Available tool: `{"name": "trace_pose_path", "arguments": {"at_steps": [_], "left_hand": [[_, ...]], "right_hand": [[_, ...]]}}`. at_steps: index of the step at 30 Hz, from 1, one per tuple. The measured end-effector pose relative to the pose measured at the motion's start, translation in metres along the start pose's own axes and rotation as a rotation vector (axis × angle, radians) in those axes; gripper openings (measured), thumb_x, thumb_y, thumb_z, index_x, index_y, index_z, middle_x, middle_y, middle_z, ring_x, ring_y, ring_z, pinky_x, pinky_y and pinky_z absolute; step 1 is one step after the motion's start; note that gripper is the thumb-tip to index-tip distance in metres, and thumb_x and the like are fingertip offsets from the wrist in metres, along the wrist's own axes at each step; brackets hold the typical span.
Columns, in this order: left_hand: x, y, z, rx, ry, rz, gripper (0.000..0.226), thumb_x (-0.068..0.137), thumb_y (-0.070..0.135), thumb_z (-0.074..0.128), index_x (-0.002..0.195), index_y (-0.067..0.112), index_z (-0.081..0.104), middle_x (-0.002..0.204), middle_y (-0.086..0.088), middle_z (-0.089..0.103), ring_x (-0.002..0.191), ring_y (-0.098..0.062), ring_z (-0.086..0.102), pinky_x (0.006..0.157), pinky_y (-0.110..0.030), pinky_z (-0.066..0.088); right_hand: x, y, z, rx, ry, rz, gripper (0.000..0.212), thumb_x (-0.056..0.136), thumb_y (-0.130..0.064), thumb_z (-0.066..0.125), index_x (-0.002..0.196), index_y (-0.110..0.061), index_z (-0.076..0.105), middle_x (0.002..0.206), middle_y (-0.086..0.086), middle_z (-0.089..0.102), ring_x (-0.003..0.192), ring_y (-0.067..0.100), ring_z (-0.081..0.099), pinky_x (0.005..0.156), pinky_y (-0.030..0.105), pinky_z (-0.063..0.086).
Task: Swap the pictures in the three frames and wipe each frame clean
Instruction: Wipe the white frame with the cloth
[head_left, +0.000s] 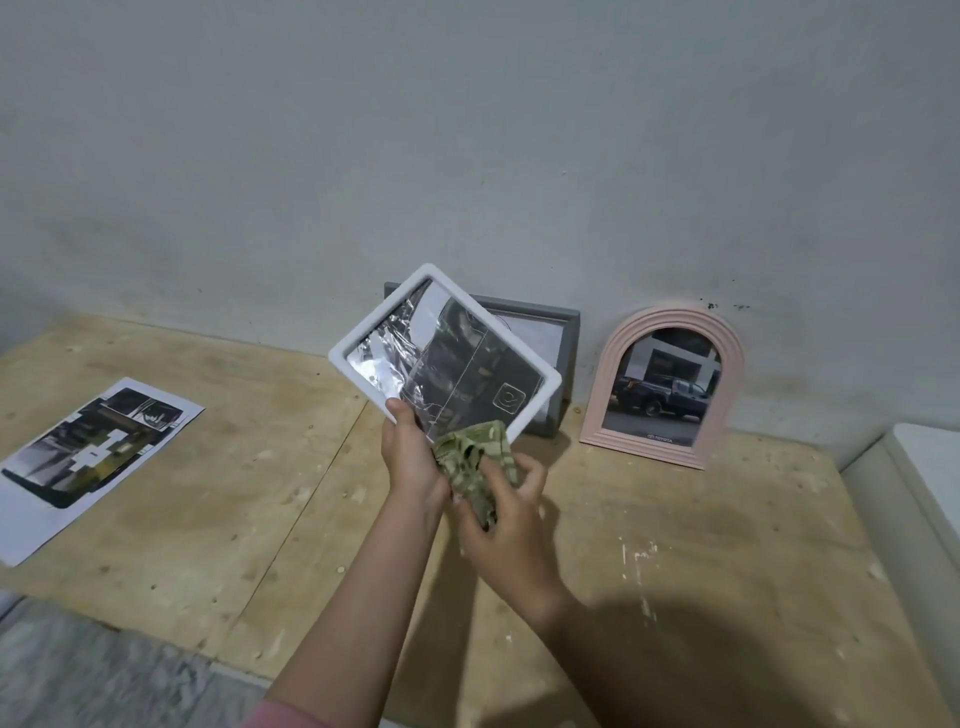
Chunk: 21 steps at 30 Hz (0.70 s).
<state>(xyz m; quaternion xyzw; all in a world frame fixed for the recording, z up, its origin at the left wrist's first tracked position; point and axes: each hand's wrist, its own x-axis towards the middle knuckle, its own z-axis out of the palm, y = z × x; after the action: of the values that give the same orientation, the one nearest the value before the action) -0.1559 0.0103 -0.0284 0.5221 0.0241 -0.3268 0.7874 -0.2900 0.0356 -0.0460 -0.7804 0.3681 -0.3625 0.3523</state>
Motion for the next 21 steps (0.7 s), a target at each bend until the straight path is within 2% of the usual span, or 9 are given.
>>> {"name": "trace_pose_path", "arguments": {"at_steps": [2, 5, 7, 9, 13, 15, 17, 19, 21], "left_hand": [[0.003, 0.007, -0.005, 0.054, -0.042, 0.016, 0.062, 0.07, 0.072, 0.053, 0.095, 0.016, 0.057, 0.1, -0.007, 0.059, 0.09, -0.026, 0.056, 0.098, -0.06, 0.042], [-0.011, 0.029, -0.006, 0.072, -0.105, 0.024, 0.048, 0.096, 0.05, 0.042, 0.115, 0.01, 0.058, 0.117, -0.015, 0.065, 0.106, -0.033, 0.064, 0.095, -0.053, 0.049], [-0.013, 0.036, -0.011, 0.124, -0.183, 0.037, 0.04, 0.1, 0.04, 0.038, 0.119, 0.011, 0.058, 0.117, -0.014, 0.067, 0.107, -0.031, 0.065, 0.093, -0.049, 0.051], [-0.016, 0.04, -0.015, 0.212, -0.264, 0.074, 0.037, 0.1, 0.037, 0.04, 0.119, 0.012, 0.059, 0.113, -0.013, 0.069, 0.104, -0.03, 0.066, 0.089, -0.046, 0.054], [-0.035, 0.037, -0.014, 0.432, -0.412, 0.131, 0.031, 0.097, 0.031, 0.048, 0.113, 0.008, 0.063, 0.106, -0.016, 0.07, 0.099, -0.034, 0.067, 0.085, -0.047, 0.056], [-0.046, 0.037, -0.011, 0.471, -0.497, 0.115, 0.026, 0.097, 0.021, 0.051, 0.117, 0.009, 0.062, 0.106, -0.015, 0.07, 0.098, -0.031, 0.067, 0.084, -0.042, 0.056], [-0.052, 0.037, -0.011, 0.465, -0.6, 0.09, 0.025, 0.096, 0.011, 0.052, 0.12, 0.012, 0.06, 0.107, -0.015, 0.068, 0.096, -0.029, 0.066, 0.085, -0.043, 0.055], [-0.053, 0.04, -0.014, 0.442, -0.676, 0.059, 0.027, 0.093, 0.009, 0.056, 0.119, 0.012, 0.058, 0.103, -0.014, 0.068, 0.092, -0.027, 0.066, 0.082, -0.042, 0.055], [-0.051, 0.044, -0.02, 0.338, -0.706, -0.009, 0.03, 0.085, 0.017, 0.06, 0.114, 0.01, 0.058, 0.093, -0.008, 0.067, 0.081, -0.02, 0.066, 0.07, -0.036, 0.056]], "right_hand": [[-0.002, 0.01, -0.008, 0.032, -0.078, -0.065, 0.032, 0.078, -0.027, 0.066, 0.11, -0.024, 0.062, 0.114, -0.002, 0.039, 0.094, 0.012, 0.056, 0.088, 0.008, 0.041], [0.004, 0.02, -0.035, 0.039, -0.184, -0.043, 0.033, 0.076, -0.04, 0.062, 0.109, -0.035, 0.062, 0.106, -0.017, 0.044, 0.081, 0.013, 0.061, 0.069, 0.033, 0.058], [0.018, 0.015, -0.055, 0.059, -0.112, -0.065, 0.038, 0.079, -0.038, 0.059, 0.112, -0.02, 0.064, 0.1, -0.014, 0.049, 0.088, 0.003, 0.057, 0.075, 0.022, 0.054], [0.041, 0.0, -0.068, 0.066, 0.016, -0.127, 0.03, 0.084, -0.026, 0.058, 0.11, -0.012, 0.061, 0.094, -0.013, 0.05, 0.089, -0.005, 0.052, 0.076, 0.01, 0.044], [0.1, -0.032, -0.06, -0.089, 0.128, -0.259, 0.039, 0.084, -0.014, 0.056, 0.123, -0.01, 0.057, 0.097, 0.0, 0.059, 0.092, 0.016, 0.048, 0.079, 0.02, 0.037], [0.121, -0.042, -0.045, -0.126, 0.127, -0.28, 0.045, 0.082, -0.008, 0.055, 0.127, -0.009, 0.055, 0.103, 0.009, 0.056, 0.097, 0.022, 0.046, 0.083, 0.017, 0.032], [0.128, -0.047, -0.031, -0.096, 0.1, -0.241, 0.045, 0.082, -0.003, 0.054, 0.127, -0.008, 0.056, 0.11, 0.013, 0.05, 0.105, 0.028, 0.045, 0.092, 0.027, 0.036], [0.124, -0.045, -0.022, -0.022, 0.036, -0.218, 0.042, 0.084, -0.001, 0.052, 0.125, -0.008, 0.056, 0.115, 0.011, 0.048, 0.11, 0.028, 0.047, 0.097, 0.034, 0.04], [0.115, -0.041, -0.018, 0.06, -0.048, -0.202, 0.039, 0.087, -0.001, 0.051, 0.125, -0.006, 0.056, 0.117, 0.007, 0.051, 0.111, 0.022, 0.048, 0.099, 0.03, 0.04]]}}
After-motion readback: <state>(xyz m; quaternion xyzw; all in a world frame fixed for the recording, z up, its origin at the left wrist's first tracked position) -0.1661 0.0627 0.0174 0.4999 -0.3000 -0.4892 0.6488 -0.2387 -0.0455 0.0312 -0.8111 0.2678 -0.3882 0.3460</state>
